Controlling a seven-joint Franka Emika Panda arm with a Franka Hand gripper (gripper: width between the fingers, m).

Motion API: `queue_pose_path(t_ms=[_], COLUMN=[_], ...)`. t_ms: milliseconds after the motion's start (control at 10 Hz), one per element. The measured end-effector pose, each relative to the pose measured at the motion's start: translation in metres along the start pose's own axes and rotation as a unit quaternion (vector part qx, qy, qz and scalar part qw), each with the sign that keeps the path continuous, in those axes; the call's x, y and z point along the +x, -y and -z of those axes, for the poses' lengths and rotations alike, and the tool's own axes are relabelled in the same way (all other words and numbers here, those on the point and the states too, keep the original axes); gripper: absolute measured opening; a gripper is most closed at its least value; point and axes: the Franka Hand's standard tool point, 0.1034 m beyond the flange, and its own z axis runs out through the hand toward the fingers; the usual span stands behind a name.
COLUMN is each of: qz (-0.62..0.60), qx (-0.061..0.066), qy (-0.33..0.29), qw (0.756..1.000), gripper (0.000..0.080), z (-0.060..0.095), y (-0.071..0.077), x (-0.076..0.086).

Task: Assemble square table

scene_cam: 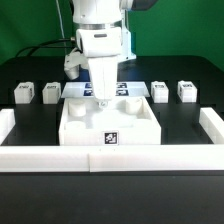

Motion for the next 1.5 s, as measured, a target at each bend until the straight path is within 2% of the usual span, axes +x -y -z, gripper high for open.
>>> queue_pose_path(t_ms=[800,1000,1200,1300,1400,1500], qz=[-0.010,-0.043,-0.071,-0.067,-0.065,-0.060], qx=[-0.003,-0.015,-0.029,-0.031,-0.021,-0.009], qy=[-0.001,-0.008,-0.019,-0.020,-0.019,-0.015], qw=[1.000,0.999,0.997,0.997,0.997,0.998], gripper=[0.0057,0.0057,0.0058,0.0058,0.0058,0.0058], z=[0.000,-0.001,-0.001,-0.001,-0.001,-0.001], y=[-0.002,-0.019,-0.051,-0.058,-0.060,-0.061], x=[0.003,0.031,0.070,0.081,0.091,0.093])
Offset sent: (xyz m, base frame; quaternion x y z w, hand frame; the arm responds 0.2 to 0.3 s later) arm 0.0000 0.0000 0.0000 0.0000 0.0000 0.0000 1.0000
